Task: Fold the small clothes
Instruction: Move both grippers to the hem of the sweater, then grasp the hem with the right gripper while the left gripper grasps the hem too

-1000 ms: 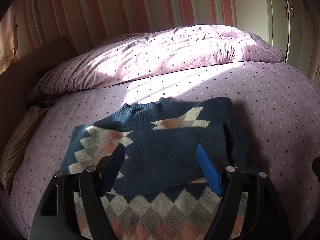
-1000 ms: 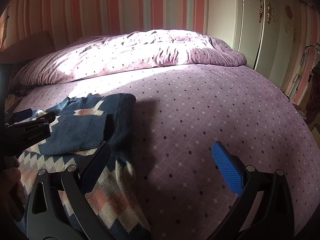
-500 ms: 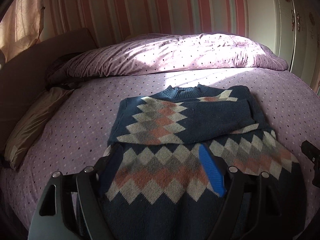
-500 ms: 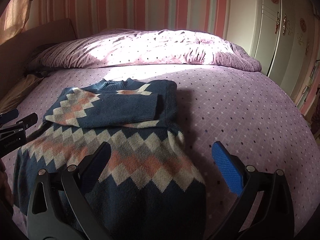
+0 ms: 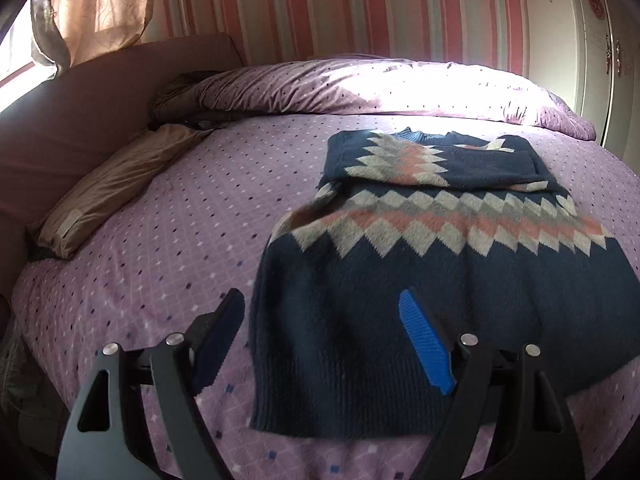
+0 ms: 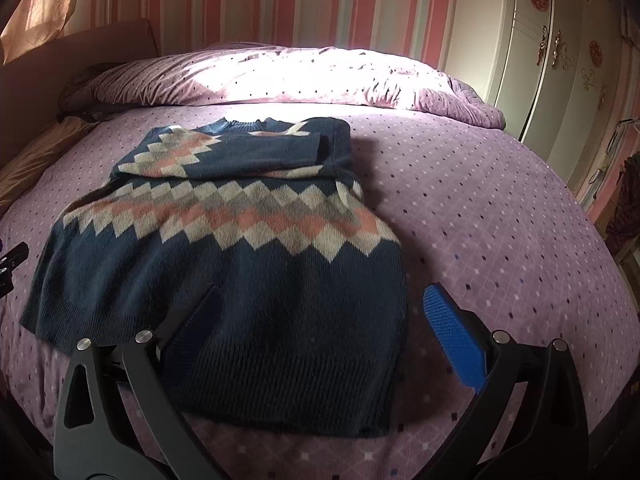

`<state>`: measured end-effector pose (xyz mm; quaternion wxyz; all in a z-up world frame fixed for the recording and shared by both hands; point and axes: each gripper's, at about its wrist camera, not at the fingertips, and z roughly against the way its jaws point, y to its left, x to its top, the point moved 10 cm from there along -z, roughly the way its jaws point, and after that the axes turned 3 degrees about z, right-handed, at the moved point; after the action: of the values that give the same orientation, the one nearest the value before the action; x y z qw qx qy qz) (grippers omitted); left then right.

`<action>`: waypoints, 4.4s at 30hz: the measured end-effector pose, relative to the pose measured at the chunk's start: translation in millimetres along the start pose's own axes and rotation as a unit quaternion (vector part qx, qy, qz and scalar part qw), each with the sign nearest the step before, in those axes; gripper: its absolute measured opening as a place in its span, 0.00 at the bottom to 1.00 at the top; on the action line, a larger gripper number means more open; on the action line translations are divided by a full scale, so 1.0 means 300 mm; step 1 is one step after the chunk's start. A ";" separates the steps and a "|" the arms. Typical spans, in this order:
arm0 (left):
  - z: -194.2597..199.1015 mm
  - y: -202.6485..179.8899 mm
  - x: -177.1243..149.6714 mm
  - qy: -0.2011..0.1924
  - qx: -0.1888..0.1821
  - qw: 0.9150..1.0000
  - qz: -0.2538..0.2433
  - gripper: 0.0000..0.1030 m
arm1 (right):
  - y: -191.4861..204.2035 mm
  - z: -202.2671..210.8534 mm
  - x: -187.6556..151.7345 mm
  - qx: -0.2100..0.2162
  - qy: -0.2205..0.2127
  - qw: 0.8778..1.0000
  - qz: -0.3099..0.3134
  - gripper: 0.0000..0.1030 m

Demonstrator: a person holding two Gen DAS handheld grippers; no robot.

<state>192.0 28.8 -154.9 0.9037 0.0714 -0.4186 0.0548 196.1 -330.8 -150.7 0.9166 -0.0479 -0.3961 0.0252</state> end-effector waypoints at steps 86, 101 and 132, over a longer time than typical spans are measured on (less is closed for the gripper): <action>-0.016 0.046 0.164 -0.023 -0.067 0.997 0.014 0.08 | -0.137 0.022 0.000 0.061 -0.031 0.995 -0.075 0.07; -0.122 -0.004 0.684 -0.080 -0.047 0.996 0.011 0.08 | -0.230 -0.071 0.514 0.069 -0.076 0.990 -0.093 0.07; -1.257 -0.241 0.890 0.055 0.012 0.998 -0.024 0.40 | -0.132 -1.280 0.907 0.034 0.083 0.995 -0.039 0.58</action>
<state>657.7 34.0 -198.0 0.9255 0.0889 -0.3657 0.0423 662.6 -373.4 -211.2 0.9477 -0.0032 -0.3192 -0.0016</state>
